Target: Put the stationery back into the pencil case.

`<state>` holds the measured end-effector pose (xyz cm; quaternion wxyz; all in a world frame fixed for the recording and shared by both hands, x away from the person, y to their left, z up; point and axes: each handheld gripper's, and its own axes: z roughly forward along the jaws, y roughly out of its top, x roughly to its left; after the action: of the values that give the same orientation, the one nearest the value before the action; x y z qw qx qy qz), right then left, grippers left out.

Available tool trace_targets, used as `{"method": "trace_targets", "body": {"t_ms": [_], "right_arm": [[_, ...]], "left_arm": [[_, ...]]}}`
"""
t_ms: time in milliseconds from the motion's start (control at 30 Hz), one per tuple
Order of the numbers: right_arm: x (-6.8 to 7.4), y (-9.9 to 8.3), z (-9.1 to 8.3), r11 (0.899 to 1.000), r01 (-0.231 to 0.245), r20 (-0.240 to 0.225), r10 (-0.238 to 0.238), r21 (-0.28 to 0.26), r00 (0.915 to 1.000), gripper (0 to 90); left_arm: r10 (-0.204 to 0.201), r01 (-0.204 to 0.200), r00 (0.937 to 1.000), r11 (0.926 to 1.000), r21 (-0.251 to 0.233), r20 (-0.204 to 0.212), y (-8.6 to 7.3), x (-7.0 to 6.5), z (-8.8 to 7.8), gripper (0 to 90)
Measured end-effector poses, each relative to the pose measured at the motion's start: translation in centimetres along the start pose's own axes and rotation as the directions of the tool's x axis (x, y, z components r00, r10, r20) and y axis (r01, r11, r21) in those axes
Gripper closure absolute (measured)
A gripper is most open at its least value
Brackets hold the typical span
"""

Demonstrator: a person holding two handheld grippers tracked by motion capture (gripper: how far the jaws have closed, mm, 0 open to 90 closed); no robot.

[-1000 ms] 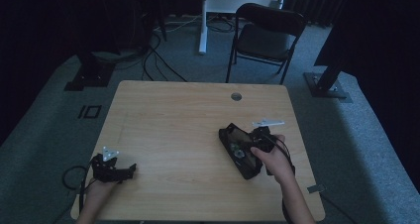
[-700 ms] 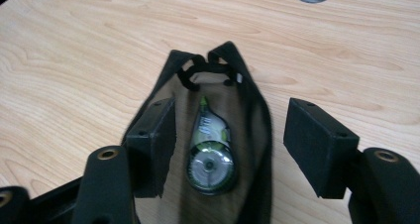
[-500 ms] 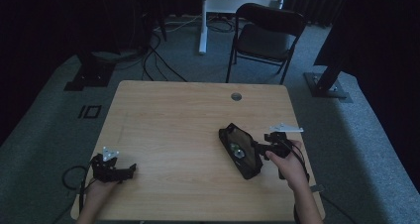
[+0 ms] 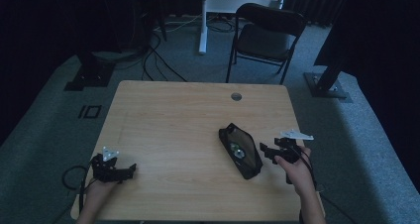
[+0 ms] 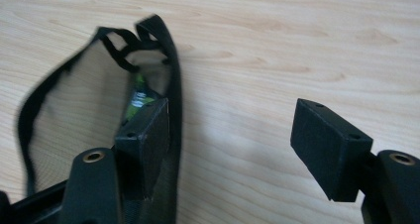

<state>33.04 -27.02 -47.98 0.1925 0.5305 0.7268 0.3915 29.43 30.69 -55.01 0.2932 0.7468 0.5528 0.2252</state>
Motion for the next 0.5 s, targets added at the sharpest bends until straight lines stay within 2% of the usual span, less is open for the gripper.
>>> {"method": "trace_targets", "body": {"t_ms": [233,367,433,500], "right_arm": [[-1.4,-2.2,0.4,1.0,-0.022,0.04,0.021,0.005,0.999,28.4],[-2.0,-3.0,0.4,0.999,-0.041,0.046,0.041,0.001,0.9981,27.2],[-2.4,-3.7,0.5,0.999,-0.043,0.073,0.043,0.005,0.9964,26.8],[-2.7,-4.2,0.6,0.999,-0.051,0.082,0.05,0.003,0.9954,26.3]], "left_arm": [[0.002,-0.002,1.0,1.0,0.001,0.0,0.0,0.0,0.0,0.2],[0.002,-0.002,1.0,1.0,0.002,0.0,0.0,0.0,0.0,0.2],[0.002,-0.002,1.0,1.0,0.001,0.0,0.0,0.0,0.0,0.2],[0.002,-0.002,1.0,1.0,0.001,0.0,0.0,0.0,0.0,0.2]]}}
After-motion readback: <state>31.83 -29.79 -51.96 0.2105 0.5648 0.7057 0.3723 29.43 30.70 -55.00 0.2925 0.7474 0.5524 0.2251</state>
